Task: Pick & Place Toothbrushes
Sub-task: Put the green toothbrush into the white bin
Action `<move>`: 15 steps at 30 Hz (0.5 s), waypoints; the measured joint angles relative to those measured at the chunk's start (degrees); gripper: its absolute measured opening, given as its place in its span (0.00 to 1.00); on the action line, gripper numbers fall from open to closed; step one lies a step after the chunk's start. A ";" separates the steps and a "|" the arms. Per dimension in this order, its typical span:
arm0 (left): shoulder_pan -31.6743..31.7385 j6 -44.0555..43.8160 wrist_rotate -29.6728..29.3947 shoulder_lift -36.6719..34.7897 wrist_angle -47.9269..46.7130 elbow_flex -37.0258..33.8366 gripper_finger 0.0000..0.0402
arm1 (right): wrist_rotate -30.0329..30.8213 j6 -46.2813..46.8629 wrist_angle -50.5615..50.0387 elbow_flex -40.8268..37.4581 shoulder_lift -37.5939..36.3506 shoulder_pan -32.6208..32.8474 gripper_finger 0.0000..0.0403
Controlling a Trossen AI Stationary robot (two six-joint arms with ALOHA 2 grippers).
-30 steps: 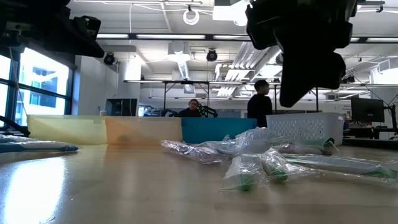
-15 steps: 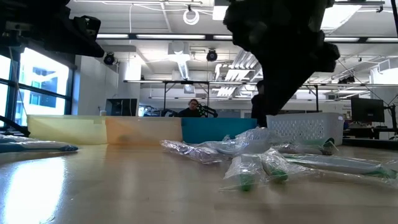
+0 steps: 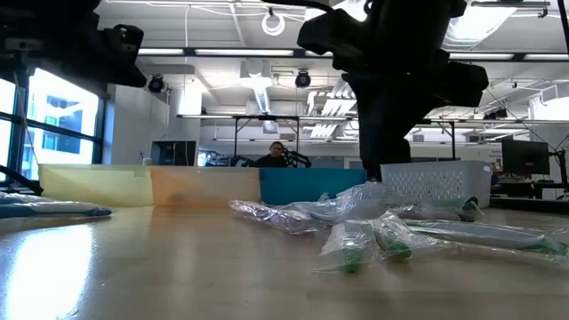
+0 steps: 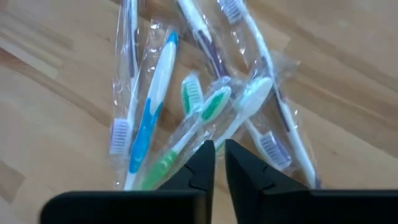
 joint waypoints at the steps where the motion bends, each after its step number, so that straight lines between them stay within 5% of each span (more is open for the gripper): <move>1: 0.00 0.24 0.00 0.01 -0.60 0.01 0.01 | 0.01 0.67 0.00 0.00 0.00 0.02 0.10; 7: 0.00 0.36 -0.02 0.01 -2.47 0.00 0.01 | -0.67 6.02 -0.13 0.00 0.00 0.02 0.27; 15: 0.00 0.38 -0.03 0.02 -2.86 0.00 0.01 | -5.89 7.35 -0.24 0.00 3.72 -0.30 0.29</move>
